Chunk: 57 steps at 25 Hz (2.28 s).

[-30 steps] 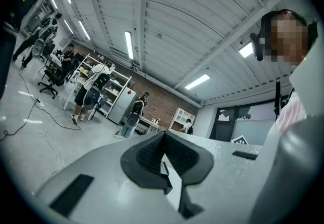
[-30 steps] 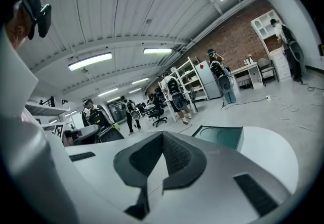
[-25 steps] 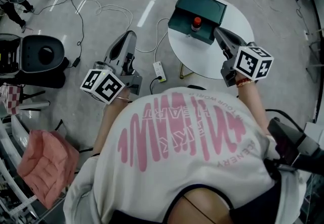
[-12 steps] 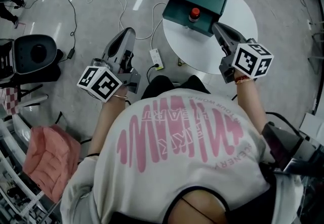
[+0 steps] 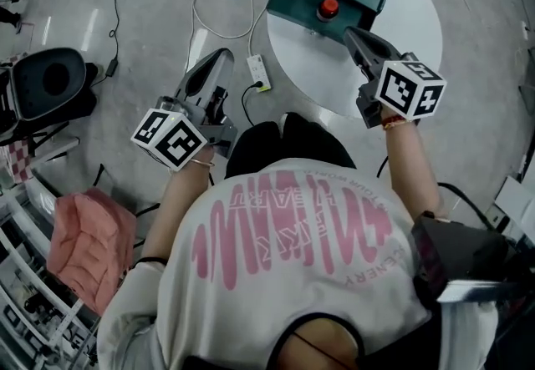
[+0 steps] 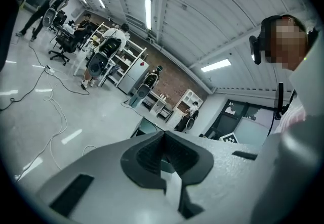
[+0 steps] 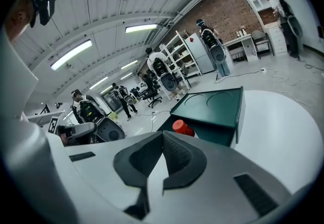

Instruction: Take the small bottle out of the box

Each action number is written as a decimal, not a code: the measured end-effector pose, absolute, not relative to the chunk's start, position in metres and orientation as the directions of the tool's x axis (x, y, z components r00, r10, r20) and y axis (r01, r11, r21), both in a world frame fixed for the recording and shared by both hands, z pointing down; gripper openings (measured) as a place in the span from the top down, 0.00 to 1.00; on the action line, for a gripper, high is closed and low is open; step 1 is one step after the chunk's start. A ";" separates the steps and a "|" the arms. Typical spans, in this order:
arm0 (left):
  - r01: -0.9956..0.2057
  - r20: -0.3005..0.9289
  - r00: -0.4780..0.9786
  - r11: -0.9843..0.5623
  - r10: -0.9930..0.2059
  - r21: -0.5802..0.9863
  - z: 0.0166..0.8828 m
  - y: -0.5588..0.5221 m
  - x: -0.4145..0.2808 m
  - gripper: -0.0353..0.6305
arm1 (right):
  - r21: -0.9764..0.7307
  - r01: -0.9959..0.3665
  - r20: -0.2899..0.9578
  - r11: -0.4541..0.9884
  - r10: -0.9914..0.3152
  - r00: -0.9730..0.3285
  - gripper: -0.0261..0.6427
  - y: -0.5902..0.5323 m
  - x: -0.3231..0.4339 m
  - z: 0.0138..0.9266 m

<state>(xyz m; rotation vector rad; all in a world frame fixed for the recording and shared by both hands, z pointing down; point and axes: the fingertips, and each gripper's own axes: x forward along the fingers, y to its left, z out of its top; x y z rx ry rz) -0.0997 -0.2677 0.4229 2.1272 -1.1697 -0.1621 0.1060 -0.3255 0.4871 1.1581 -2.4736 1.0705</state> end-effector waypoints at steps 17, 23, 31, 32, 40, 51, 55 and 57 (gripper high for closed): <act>-0.704 0.340 0.611 -0.295 -0.715 0.646 0.460 -0.263 -0.095 0.94 | -0.494 -0.751 0.495 0.438 -0.568 -0.657 0.77 -0.351 0.096 0.503; -0.696 0.357 0.627 -0.292 -0.692 0.656 0.459 -0.265 -0.093 0.94 | -0.429 -0.753 0.496 0.499 -0.567 -0.658 0.65 -0.366 0.079 0.497; -0.702 0.379 0.632 -0.291 -0.676 0.650 0.462 -0.264 -0.090 0.94 | -0.349 -0.783 0.511 0.514 -0.596 -0.619 0.65 -0.385 0.065 0.501; -0.705 0.384 0.630 -0.290 -0.675 0.647 0.462 -0.264 -0.090 0.94 | -0.354 -0.783 0.508 0.511 -0.597 -0.620 0.65 -0.387 0.064 0.500; -0.707 0.386 0.630 -0.293 -0.674 0.643 0.464 -0.263 -0.091 0.94 | -0.334 -0.797 0.537 0.503 -0.593 -0.600 0.70 -0.389 0.065 0.513; -0.686 0.360 0.649 -0.311 -0.670 0.658 0.454 -0.267 -0.085 0.94 | -0.335 -0.809 0.555 0.482 -0.593 -0.583 0.73 -0.392 0.067 0.509; -0.685 0.364 0.651 -0.309 -0.666 0.660 0.460 -0.265 -0.087 0.94 | -0.328 -0.818 0.561 0.473 -0.599 -0.571 0.73 -0.393 0.065 0.517; -0.683 0.359 0.648 -0.304 -0.672 0.664 0.462 -0.264 -0.088 0.94 | -0.329 -0.818 0.570 0.472 -0.591 -0.570 0.73 -0.391 0.064 0.521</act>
